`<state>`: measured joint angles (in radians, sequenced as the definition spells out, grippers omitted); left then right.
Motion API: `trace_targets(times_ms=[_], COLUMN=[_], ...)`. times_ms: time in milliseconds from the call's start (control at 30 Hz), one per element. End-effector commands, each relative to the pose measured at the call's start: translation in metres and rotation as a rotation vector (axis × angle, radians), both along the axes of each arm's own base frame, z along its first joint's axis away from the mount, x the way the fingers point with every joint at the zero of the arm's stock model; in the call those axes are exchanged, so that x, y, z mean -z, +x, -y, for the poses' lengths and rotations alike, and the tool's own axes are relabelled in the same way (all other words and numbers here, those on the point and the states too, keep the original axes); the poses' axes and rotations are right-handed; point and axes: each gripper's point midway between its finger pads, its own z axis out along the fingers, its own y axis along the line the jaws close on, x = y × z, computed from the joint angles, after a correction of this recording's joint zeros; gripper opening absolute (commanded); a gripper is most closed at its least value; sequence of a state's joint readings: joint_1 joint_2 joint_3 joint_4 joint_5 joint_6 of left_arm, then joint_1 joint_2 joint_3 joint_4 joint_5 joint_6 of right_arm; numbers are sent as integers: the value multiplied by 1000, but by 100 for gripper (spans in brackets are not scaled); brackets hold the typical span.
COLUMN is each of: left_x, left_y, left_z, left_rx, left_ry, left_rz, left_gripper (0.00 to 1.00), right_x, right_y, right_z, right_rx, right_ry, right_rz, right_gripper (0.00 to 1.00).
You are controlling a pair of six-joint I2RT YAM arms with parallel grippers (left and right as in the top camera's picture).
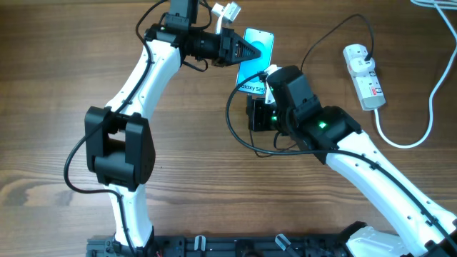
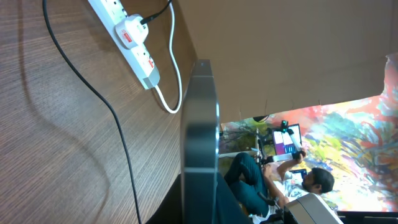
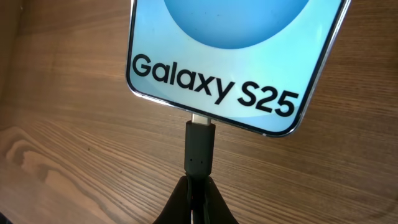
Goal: Plug charger to phone and switch on socket
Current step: 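Push the plug up into the phone's charging port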
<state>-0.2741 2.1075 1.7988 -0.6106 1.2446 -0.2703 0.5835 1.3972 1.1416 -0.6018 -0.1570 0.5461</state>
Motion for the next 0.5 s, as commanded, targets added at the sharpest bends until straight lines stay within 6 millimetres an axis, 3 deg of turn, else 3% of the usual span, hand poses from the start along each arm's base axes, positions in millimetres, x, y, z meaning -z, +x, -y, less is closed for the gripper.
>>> trace_targets(times_ms=[0,467], left_x=[-23,-20], left_y=[-16,-20], left_z=[5,5], left_rx=[51,46], left_ry=[-46,-33], left_rz=[31,-29], left_gripper=[4,4], right_x=[-10,-14], right_y=[15,19], right_z=[4,3], right_rx=[41,43], right_ry=[9,19], right_rz=[42,65], right_gripper=[4,4])
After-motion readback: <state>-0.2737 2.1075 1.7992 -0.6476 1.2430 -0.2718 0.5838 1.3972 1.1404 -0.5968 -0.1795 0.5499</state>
